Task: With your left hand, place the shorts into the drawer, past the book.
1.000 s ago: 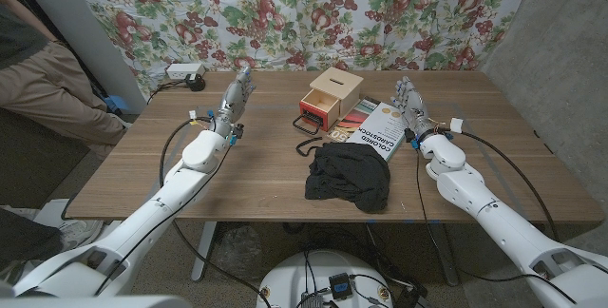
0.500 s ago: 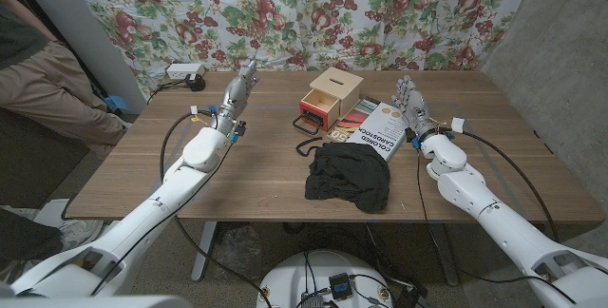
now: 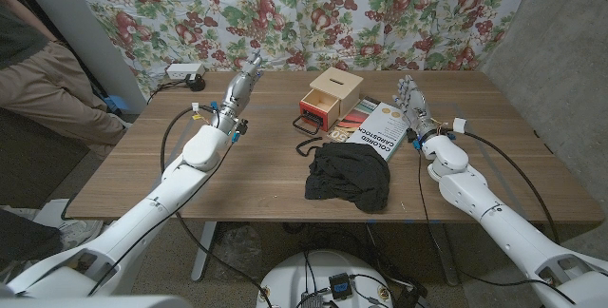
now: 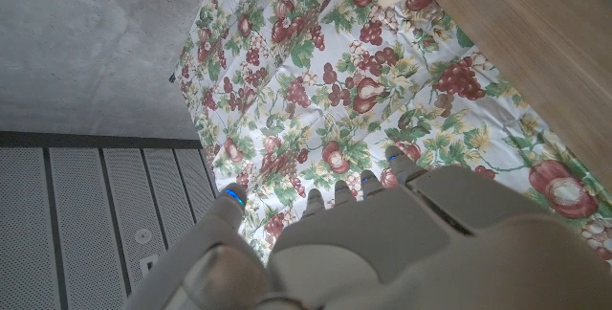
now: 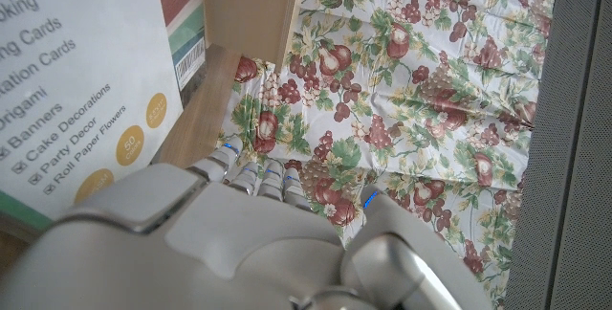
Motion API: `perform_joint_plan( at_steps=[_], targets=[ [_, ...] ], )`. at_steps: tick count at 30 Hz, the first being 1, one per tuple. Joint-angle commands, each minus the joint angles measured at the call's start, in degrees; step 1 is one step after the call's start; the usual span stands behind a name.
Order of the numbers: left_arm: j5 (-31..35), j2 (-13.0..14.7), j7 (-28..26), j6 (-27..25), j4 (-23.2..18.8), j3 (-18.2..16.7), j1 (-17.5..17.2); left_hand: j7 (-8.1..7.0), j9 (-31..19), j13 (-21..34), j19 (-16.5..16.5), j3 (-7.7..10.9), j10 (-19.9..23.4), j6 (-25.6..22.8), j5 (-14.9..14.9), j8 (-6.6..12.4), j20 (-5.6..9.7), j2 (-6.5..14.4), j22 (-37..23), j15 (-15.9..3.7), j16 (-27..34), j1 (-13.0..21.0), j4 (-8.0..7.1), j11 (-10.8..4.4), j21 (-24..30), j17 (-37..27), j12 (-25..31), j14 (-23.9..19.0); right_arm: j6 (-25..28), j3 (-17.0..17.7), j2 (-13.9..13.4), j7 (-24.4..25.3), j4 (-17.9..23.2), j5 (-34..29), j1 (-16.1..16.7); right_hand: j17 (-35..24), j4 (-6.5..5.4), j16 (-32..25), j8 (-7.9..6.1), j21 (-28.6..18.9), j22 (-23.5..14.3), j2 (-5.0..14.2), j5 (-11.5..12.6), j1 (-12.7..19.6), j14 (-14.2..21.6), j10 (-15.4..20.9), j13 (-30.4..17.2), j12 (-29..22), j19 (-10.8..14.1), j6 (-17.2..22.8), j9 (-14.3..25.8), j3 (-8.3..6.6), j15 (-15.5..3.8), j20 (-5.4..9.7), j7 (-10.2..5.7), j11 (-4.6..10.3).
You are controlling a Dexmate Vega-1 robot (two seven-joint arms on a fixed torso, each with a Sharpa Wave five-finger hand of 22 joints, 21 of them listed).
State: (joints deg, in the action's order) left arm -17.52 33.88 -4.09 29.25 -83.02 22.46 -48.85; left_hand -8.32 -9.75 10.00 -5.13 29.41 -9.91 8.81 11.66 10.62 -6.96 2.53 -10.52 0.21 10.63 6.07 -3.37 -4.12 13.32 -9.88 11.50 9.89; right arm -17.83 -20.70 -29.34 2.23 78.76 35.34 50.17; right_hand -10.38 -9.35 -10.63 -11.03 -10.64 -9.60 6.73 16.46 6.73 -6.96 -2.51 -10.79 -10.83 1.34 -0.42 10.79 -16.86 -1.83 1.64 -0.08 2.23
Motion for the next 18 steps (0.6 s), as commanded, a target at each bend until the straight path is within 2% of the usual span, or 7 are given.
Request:
perform_joint_plan(
  at_steps=[1,18],
  targets=[
    [3.6,1.2,-1.0,1.3,-3.1,-0.4,-0.9,-0.69,-0.1,0.3,0.0,0.05,-2.1,-0.2,-0.2,-0.05,0.23,-0.8,-0.2,-0.07,-0.2,0.3,0.49,-0.53,-0.2,-0.1,0.1,2.9,-0.3,0.3,-0.5,0.4,1.3,-0.1,0.9,-0.2,0.13,-0.4,-0.32,-0.4,-0.2,2.66,0.0,-0.5,0.0,-0.2,-0.1,-0.3,0.4,0.3,0.3,-0.53,-2.51,4.08,-0.19,-0.08],
    [11.3,2.5,-2.4,1.7,-5.4,0.0,0.2,-2.37,-0.1,0.3,0.0,-0.11,-2.2,-0.6,-0.1,-0.06,-0.04,-1.1,-0.2,0.14,-0.2,0.8,1.24,-0.5,-0.4,-0.1,0.0,2.9,-0.5,0.9,-1.2,1.4,3.4,-0.4,2.2,-0.2,0.17,-0.4,-0.39,-0.4,-0.2,2.56,-0.2,-0.7,0.2,0.0,-0.1,-0.4,0.4,0.5,0.3,-0.7,-2.59,4.07,-0.09,-0.25]
  ],
)
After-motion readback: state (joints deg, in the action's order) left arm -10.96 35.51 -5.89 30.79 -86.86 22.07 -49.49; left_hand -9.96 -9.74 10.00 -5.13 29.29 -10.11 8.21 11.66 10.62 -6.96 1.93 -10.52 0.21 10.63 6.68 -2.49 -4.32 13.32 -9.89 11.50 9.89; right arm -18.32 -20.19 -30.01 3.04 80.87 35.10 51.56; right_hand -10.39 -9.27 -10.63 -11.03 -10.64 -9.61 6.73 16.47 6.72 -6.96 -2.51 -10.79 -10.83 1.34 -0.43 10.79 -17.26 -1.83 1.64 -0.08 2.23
